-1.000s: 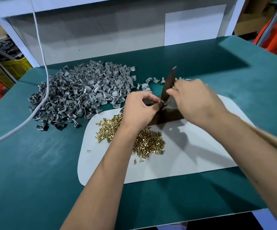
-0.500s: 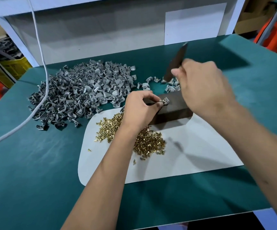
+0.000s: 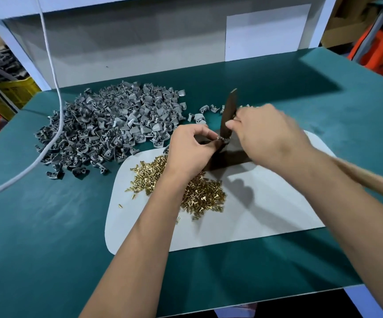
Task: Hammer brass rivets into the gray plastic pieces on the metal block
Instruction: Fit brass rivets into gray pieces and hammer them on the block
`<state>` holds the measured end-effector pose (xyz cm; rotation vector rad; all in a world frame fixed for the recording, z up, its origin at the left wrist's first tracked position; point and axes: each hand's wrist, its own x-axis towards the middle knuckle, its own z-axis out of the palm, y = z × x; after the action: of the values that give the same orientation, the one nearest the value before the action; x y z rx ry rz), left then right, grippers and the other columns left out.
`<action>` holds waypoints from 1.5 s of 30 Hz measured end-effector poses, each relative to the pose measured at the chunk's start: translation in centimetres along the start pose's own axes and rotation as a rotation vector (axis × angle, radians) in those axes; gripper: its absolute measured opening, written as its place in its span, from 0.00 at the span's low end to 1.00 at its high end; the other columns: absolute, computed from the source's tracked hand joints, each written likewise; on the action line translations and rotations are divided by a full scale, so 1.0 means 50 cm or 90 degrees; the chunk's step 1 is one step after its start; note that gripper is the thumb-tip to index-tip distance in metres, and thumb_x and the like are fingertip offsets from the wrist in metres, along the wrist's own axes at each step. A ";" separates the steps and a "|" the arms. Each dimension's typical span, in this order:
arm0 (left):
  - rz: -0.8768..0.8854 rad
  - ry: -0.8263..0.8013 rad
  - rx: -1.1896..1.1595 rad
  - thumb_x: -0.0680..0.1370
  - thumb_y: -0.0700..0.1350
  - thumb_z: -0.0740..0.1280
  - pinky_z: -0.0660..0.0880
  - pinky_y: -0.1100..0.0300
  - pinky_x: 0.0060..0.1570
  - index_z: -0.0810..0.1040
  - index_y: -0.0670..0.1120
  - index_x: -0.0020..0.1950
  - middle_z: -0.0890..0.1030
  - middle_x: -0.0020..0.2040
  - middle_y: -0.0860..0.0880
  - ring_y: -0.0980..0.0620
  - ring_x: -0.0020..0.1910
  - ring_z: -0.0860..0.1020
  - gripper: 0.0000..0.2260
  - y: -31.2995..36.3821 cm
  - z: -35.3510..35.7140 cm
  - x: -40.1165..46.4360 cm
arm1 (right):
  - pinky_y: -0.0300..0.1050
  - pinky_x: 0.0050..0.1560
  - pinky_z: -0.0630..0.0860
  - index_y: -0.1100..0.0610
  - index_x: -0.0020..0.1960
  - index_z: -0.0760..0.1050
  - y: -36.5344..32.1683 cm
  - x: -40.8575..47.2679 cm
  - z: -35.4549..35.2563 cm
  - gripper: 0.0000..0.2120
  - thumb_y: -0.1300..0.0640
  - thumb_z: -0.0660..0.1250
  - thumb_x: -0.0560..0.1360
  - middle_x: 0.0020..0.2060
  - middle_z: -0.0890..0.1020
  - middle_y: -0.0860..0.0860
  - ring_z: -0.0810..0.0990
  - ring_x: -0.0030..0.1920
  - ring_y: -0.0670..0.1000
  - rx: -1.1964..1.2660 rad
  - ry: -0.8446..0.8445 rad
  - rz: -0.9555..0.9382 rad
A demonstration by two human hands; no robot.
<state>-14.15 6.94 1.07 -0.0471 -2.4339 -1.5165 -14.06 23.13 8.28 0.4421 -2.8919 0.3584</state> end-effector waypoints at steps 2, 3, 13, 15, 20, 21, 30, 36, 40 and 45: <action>-0.009 0.002 0.003 0.72 0.37 0.77 0.69 0.80 0.40 0.85 0.47 0.39 0.78 0.32 0.72 0.77 0.38 0.77 0.06 0.000 0.001 0.000 | 0.50 0.42 0.66 0.53 0.53 0.78 0.005 0.008 -0.013 0.15 0.45 0.57 0.84 0.34 0.70 0.53 0.69 0.40 0.61 -0.019 0.044 0.007; -0.008 0.001 0.010 0.73 0.37 0.77 0.69 0.81 0.40 0.85 0.48 0.39 0.78 0.32 0.73 0.77 0.39 0.77 0.07 -0.001 0.001 0.001 | 0.50 0.41 0.66 0.53 0.52 0.77 0.006 0.009 -0.013 0.15 0.45 0.57 0.84 0.32 0.67 0.52 0.69 0.38 0.61 -0.006 0.096 0.017; -0.020 0.019 0.030 0.73 0.39 0.78 0.65 0.84 0.45 0.86 0.48 0.40 0.80 0.43 0.62 0.74 0.45 0.77 0.05 0.006 -0.001 -0.003 | 0.49 0.43 0.67 0.50 0.51 0.79 0.021 0.013 0.002 0.13 0.43 0.60 0.83 0.39 0.74 0.54 0.70 0.41 0.61 0.023 0.012 0.029; -0.012 0.045 0.057 0.72 0.39 0.78 0.62 0.86 0.48 0.85 0.51 0.39 0.82 0.48 0.59 0.66 0.55 0.78 0.08 0.014 -0.002 -0.006 | 0.48 0.42 0.68 0.52 0.49 0.78 0.038 0.014 0.007 0.14 0.42 0.62 0.82 0.39 0.75 0.55 0.71 0.41 0.61 0.046 0.058 0.065; -0.055 0.032 0.012 0.74 0.41 0.76 0.69 0.70 0.60 0.86 0.52 0.39 0.82 0.65 0.48 0.61 0.60 0.78 0.07 0.025 -0.004 -0.012 | 0.50 0.42 0.68 0.57 0.45 0.74 0.111 0.010 0.027 0.11 0.51 0.65 0.81 0.42 0.78 0.62 0.71 0.40 0.64 0.024 0.086 0.182; -0.069 0.023 -0.006 0.75 0.41 0.76 0.70 0.65 0.64 0.86 0.52 0.39 0.82 0.66 0.49 0.60 0.60 0.79 0.07 0.025 -0.004 -0.012 | 0.50 0.42 0.68 0.58 0.46 0.75 0.123 0.008 0.034 0.09 0.52 0.65 0.80 0.43 0.78 0.63 0.70 0.40 0.64 0.010 0.075 0.205; -0.096 0.010 -0.055 0.75 0.41 0.76 0.72 0.56 0.67 0.87 0.52 0.39 0.81 0.66 0.52 0.58 0.62 0.79 0.07 0.027 -0.003 -0.012 | 0.51 0.48 0.76 0.56 0.49 0.83 0.174 -0.016 0.059 0.07 0.61 0.69 0.73 0.48 0.81 0.62 0.75 0.45 0.63 -0.011 -0.007 0.287; -0.093 0.007 -0.067 0.75 0.40 0.76 0.73 0.53 0.69 0.87 0.51 0.40 0.82 0.65 0.50 0.58 0.62 0.79 0.07 0.031 0.000 -0.015 | 0.54 0.63 0.75 0.51 0.59 0.81 0.113 -0.010 0.043 0.15 0.61 0.67 0.73 0.55 0.81 0.57 0.77 0.58 0.64 0.112 0.103 0.121; -0.077 0.004 -0.087 0.75 0.37 0.74 0.72 0.50 0.70 0.85 0.50 0.38 0.82 0.65 0.47 0.55 0.62 0.80 0.10 0.033 0.001 -0.015 | 0.56 0.62 0.70 0.46 0.66 0.76 0.047 -0.014 0.051 0.21 0.57 0.67 0.74 0.58 0.79 0.50 0.71 0.62 0.59 0.080 0.038 -0.111; -0.076 0.019 -0.124 0.76 0.35 0.73 0.73 0.46 0.70 0.84 0.51 0.37 0.82 0.63 0.46 0.52 0.64 0.80 0.13 0.032 -0.001 -0.009 | 0.54 0.57 0.62 0.44 0.59 0.80 0.034 0.005 0.060 0.10 0.49 0.68 0.78 0.53 0.80 0.46 0.70 0.60 0.55 0.036 0.072 -0.182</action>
<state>-13.44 7.68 2.36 0.0842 -2.2956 -1.7882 -15.31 23.83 5.14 0.8062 -2.6649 0.4027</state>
